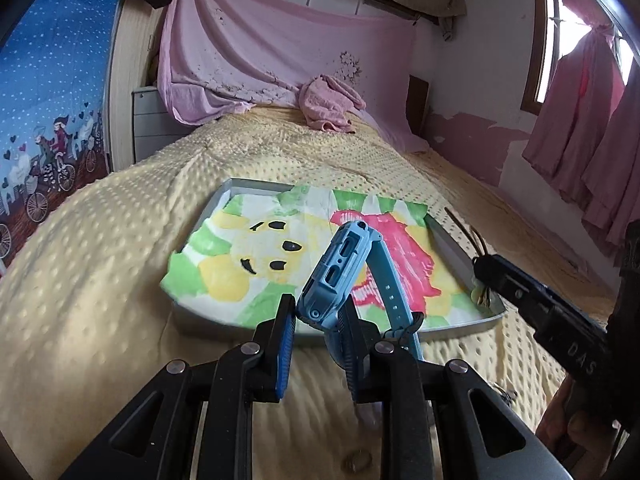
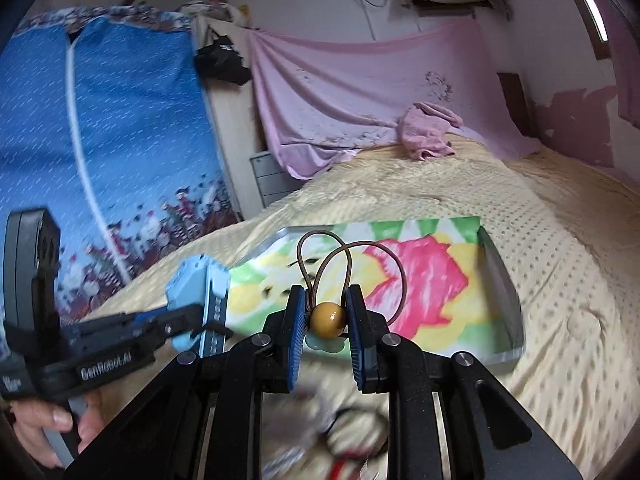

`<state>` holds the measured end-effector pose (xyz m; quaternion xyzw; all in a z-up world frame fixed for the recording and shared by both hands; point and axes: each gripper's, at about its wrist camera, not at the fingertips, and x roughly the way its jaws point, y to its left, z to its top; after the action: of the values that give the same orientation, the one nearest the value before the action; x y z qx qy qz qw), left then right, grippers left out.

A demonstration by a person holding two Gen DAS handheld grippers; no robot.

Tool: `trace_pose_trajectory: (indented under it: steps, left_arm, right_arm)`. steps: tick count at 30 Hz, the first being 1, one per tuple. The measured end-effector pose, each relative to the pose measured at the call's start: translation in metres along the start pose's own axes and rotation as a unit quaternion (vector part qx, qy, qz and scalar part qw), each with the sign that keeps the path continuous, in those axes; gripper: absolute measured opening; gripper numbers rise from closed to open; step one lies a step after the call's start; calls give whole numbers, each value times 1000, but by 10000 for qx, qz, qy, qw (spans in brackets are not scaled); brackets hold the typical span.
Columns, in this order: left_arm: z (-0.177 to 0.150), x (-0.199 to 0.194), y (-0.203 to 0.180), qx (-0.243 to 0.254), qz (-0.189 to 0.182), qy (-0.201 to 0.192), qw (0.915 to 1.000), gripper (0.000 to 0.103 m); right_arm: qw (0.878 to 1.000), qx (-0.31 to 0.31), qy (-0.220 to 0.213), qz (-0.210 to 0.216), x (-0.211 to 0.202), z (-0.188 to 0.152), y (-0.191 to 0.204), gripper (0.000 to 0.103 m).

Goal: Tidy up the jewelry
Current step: 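Carry both items over the tray and open both tools to drop them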

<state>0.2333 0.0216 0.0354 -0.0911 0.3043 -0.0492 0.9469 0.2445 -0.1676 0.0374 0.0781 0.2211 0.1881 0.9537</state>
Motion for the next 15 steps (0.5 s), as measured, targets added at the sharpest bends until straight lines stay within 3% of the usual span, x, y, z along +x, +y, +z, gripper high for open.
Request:
trace_pose_trajectory:
  steps: [4,15]
  left_arm:
    - [10,35,-2,-3,26,305,9995,20]
    - [11,82,-4,-265,-46,1071,9939,22]
  right_arm:
    - [9997,148,177,-50,33,8,-21,18]
    - [9927,657,983,-240,91,-25,-54,19]
